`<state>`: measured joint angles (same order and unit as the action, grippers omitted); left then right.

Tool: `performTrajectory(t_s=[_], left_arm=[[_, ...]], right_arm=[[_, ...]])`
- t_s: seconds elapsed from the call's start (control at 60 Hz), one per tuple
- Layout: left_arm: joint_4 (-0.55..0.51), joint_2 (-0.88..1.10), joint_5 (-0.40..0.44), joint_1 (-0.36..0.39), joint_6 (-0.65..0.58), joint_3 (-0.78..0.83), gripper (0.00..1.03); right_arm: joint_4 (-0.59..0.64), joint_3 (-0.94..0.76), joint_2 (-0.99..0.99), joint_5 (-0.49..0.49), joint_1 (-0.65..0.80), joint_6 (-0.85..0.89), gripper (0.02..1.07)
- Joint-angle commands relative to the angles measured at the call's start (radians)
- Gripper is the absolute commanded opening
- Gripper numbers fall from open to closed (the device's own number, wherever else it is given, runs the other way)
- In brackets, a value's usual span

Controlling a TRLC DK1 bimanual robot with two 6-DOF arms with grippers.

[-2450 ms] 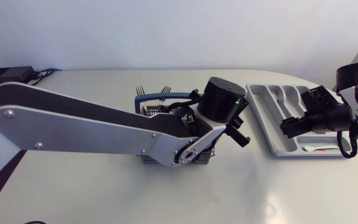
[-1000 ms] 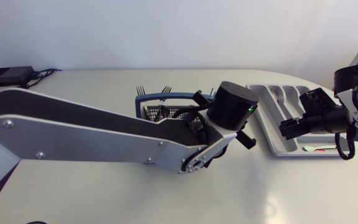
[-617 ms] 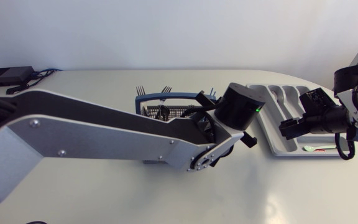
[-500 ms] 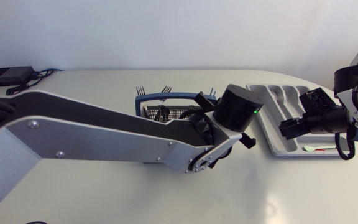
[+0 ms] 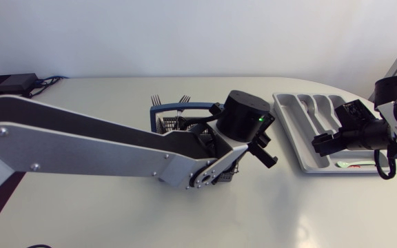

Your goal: Sort the cutlery from the basket into the organizer compartments.

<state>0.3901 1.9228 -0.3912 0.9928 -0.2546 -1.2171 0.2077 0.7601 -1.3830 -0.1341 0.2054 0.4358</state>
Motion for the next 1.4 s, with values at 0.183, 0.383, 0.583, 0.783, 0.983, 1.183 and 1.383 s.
performTrajectory(t_s=[0.183,0.383,0.583,0.783,0.983,1.183,1.383], left_arm=[[0.03,-0.013,0.028,-0.014,0.014,0.013,0.43],[0.058,-0.064,0.028,0.0,0.014,0.067,0.43],[0.081,-0.102,0.026,0.003,0.009,0.091,0.43],[0.084,-0.076,0.026,-0.019,0.009,0.05,0.43],[0.058,-0.016,0.015,-0.029,0.006,-0.024,0.43],[0.004,0.019,0.015,-0.031,0.023,-0.068,0.42],[-0.033,0.048,0.014,-0.037,0.049,-0.071,0.29]], right_arm=[[-0.028,-0.047,-0.011,-0.015,0.005,0.018,0.88],[-0.037,-0.048,-0.014,-0.015,0.003,0.017,0.88],[-0.037,-0.051,-0.01,-0.015,0.0,0.014,0.88],[-0.037,-0.051,-0.007,-0.015,-0.001,0.011,0.88],[-0.037,-0.051,-0.008,-0.015,-0.003,0.007,0.88],[-0.039,-0.054,-0.013,-0.015,-0.003,0.011,0.88],[-0.05,-0.061,-0.017,-0.013,-0.003,0.011,0.88]])
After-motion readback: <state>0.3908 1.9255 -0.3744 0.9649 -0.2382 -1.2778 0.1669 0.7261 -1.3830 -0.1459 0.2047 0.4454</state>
